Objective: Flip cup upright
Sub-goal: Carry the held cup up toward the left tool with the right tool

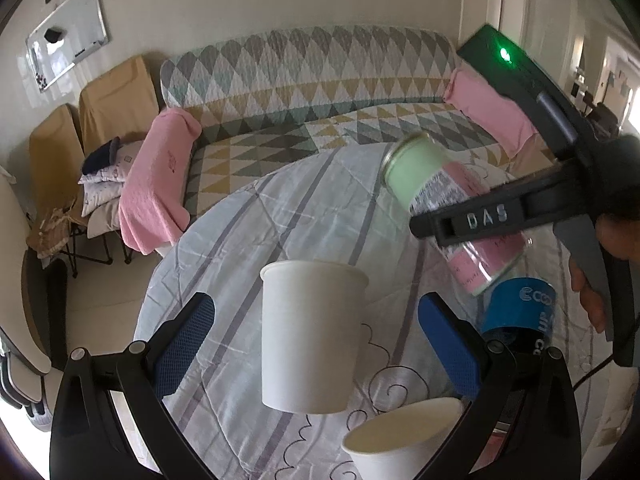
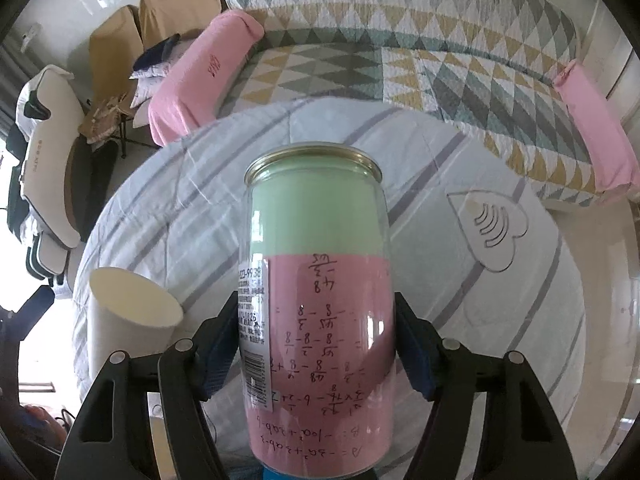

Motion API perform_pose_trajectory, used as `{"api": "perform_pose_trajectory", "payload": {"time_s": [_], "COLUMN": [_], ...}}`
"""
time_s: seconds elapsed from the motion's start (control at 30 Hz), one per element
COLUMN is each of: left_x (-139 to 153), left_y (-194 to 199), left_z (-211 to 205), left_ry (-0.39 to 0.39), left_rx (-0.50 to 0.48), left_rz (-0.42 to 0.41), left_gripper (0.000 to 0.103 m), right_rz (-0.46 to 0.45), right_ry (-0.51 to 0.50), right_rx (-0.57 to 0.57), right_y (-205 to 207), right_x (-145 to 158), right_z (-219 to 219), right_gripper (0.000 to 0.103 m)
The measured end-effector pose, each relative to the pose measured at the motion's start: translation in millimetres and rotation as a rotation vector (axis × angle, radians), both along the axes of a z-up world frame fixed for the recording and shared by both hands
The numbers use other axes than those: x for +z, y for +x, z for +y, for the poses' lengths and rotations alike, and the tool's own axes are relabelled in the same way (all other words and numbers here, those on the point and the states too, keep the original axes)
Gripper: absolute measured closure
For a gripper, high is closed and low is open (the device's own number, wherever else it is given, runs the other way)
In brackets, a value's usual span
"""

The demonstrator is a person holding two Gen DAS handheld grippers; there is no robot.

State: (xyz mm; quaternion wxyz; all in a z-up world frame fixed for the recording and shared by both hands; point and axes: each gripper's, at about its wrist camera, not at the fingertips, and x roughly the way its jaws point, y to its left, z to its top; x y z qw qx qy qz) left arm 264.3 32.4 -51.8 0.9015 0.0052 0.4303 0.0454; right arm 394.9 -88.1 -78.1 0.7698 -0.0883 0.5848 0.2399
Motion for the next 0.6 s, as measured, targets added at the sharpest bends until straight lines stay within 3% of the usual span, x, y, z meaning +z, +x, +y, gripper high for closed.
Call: {"api": "perform_pose_trajectory", "payload": {"time_s": [0.27, 0.47, 0.6], "left_x": [22, 40, 47], "left_y": [-20, -51, -71], "left_z": [-13, -36, -60], "left_ry": [0.033, -0.021, -0.022], "left_rx": [-0.007, -0.046, -0.078], "left_rz": [-0.051, -0.081, -0.086], "left_gripper": [0.0, 0.0, 0.0], "right_rz": [-0.095, -0.105, -0.075], "right_ry": [0.058, 0.083, 0.091], "right_rx": [-0.028, -0.062, -0.089], "right_y": [-14, -45, -70], "right_x": [53, 82, 82], "right_z": [-20, -59, -91], "right_gripper": [0.032, 0.032, 0.032]}}
